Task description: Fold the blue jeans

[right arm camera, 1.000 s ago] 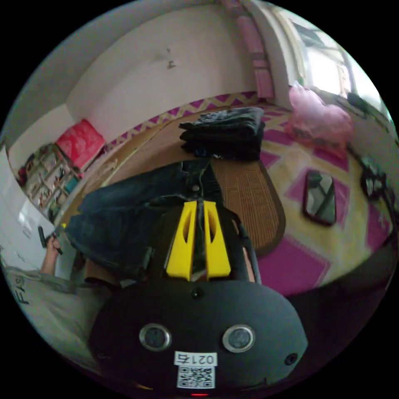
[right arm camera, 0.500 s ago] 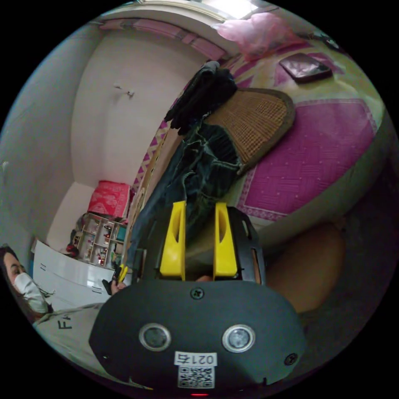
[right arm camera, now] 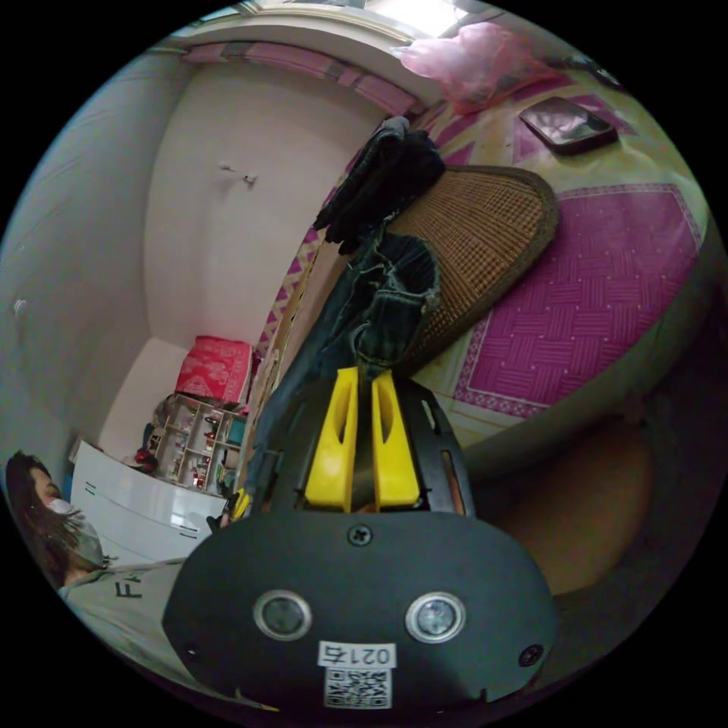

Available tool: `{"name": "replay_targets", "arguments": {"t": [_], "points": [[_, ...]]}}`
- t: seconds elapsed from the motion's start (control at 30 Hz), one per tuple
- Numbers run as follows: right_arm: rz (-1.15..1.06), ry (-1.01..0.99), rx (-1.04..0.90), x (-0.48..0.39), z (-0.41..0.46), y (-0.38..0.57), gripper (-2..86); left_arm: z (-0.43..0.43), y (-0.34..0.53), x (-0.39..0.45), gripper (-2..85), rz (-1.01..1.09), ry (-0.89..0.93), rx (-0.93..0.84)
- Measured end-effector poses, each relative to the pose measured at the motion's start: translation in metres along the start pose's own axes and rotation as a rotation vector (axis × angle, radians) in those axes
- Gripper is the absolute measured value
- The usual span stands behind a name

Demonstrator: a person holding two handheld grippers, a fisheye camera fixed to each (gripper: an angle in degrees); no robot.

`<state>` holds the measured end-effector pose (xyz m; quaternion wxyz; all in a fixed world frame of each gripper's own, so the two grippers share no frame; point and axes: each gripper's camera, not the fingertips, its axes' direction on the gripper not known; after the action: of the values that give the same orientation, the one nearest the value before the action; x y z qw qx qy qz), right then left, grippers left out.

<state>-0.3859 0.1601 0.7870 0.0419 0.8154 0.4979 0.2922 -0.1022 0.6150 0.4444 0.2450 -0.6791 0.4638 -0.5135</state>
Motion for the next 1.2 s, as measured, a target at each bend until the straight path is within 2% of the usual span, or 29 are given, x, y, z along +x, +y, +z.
{"name": "replay_targets", "arguments": {"t": [0.1,0.17,0.3,0.5,0.6,0.73,0.87,0.97,1.1,1.2], "points": [[-0.004,-0.008,-0.007,0.001,0.002,-0.004,0.7,0.016,-0.011,0.001,6.8,-0.012,0.037,-0.033],[-0.007,-0.016,-0.017,0.002,0.005,-0.007,0.5,0.027,-0.017,0.003,2.4,-0.029,-0.006,-0.058],[-0.005,-0.057,-0.037,-0.002,0.006,-0.013,0.1,0.029,-0.023,0.012,-0.5,-0.005,0.056,-0.06],[-0.115,-0.139,-0.072,-0.05,0.02,-0.068,-0.1,0.047,-0.074,0.095,-0.9,0.25,0.048,-0.063],[-0.158,-0.135,-0.098,-0.075,0.053,-0.118,0.2,0.092,-0.114,0.15,-0.9,0.343,-0.04,-0.106],[-0.048,-0.092,-0.133,-0.063,0.127,-0.179,1.1,0.192,-0.158,0.199,-0.9,0.379,-0.158,-0.185],[0.041,-0.015,-0.203,-0.019,0.202,-0.202,5.6,0.285,-0.169,0.191,-0.7,0.345,-0.242,-0.211],[0.061,-0.128,-0.179,-0.002,0.21,-0.189,7.1,0.287,-0.168,0.183,-0.7,0.363,-0.222,-0.111],[-0.099,-0.168,-0.178,-0.032,0.198,-0.154,6.0,0.276,-0.154,0.186,0.7,0.447,-0.036,-0.156],[-0.368,-0.138,-0.276,-0.09,0.219,-0.101,2.9,0.296,-0.113,0.213,3.3,0.64,-0.05,-0.295]]}}
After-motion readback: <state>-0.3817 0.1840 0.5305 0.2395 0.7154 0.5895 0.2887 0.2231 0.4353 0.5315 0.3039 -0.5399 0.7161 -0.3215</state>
